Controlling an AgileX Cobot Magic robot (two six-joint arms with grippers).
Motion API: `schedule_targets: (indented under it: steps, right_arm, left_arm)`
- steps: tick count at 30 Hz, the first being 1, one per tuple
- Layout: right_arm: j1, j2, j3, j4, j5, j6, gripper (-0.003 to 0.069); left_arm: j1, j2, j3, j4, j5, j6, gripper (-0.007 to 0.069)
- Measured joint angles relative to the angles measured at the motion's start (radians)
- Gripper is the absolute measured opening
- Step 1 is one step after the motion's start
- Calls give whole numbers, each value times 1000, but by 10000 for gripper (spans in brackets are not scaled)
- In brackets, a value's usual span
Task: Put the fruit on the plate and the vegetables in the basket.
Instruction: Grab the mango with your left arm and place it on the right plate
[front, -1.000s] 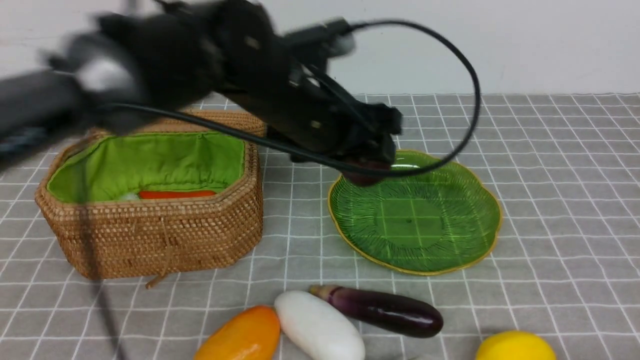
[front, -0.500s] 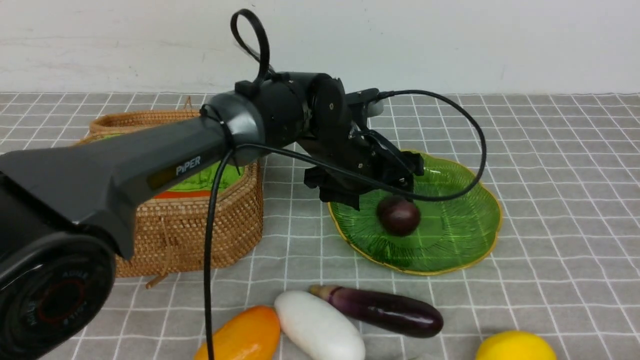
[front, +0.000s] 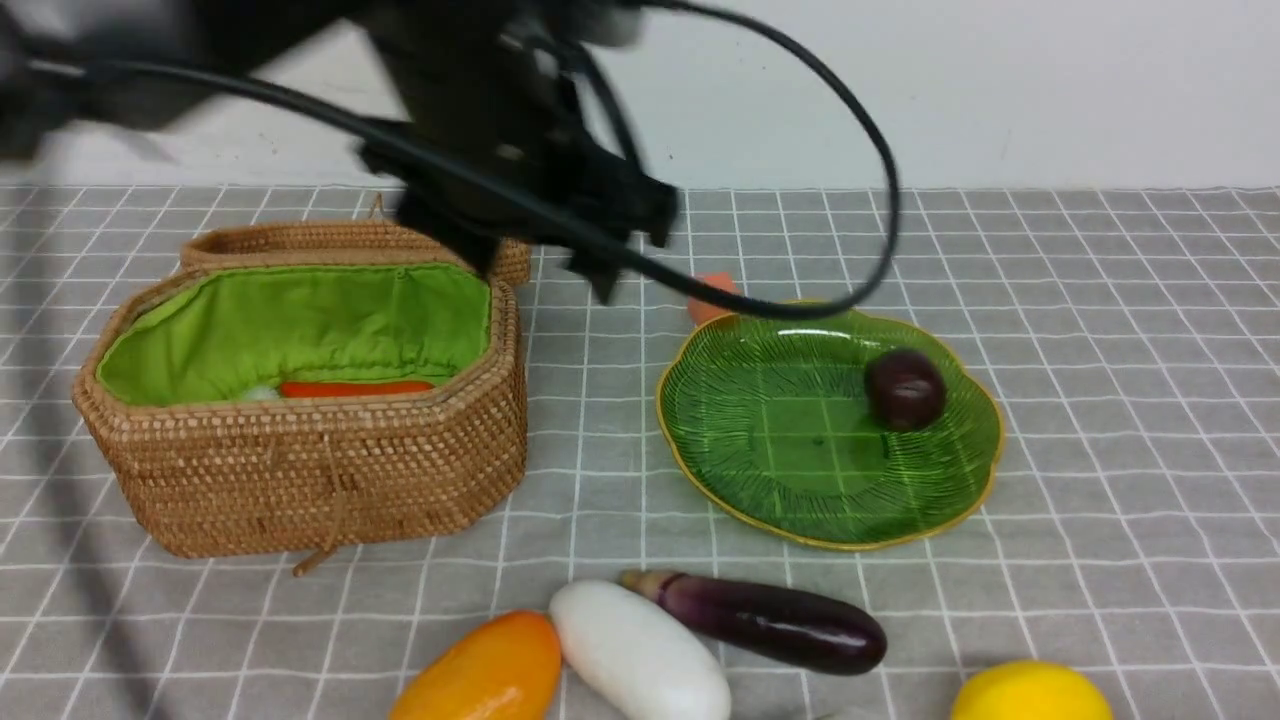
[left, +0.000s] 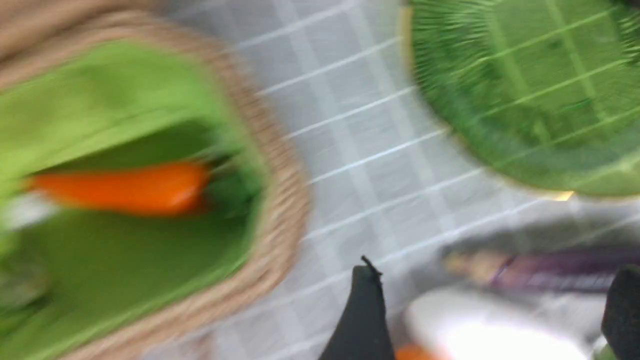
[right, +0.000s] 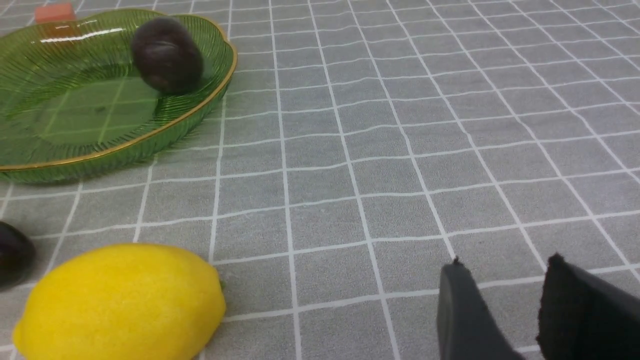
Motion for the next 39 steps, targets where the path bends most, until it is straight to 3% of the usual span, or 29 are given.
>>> schedule_targets:
  steps: [7,9,14,21,28,35,39]
  right_arm:
    - [0,0,0,0,0,0,241]
    - [0,0,0,0,0,0,241]
    - [0,0,0,0,0,0,241]
    - [0,0,0,0,0,0,241]
    - [0,0,0,0,0,0,241]
    - [0,0,0,0,0,0,241]
    - [0,0,0,0,0,0,241]
  left_arm:
    - [0,-264,446,8,-19,79,570]
    - [0,-326,662,-24,-120,135,570]
    - [0,-328,897,-86,-346,168,568]
    - [0,-199,935,-109,-548,161,567]
    - [-1,-67,925,-120,-612,162,562]
    - [-1,-76,876,-100,-485,162,553]
    - [0,-163,748,-116,-310,159,553]
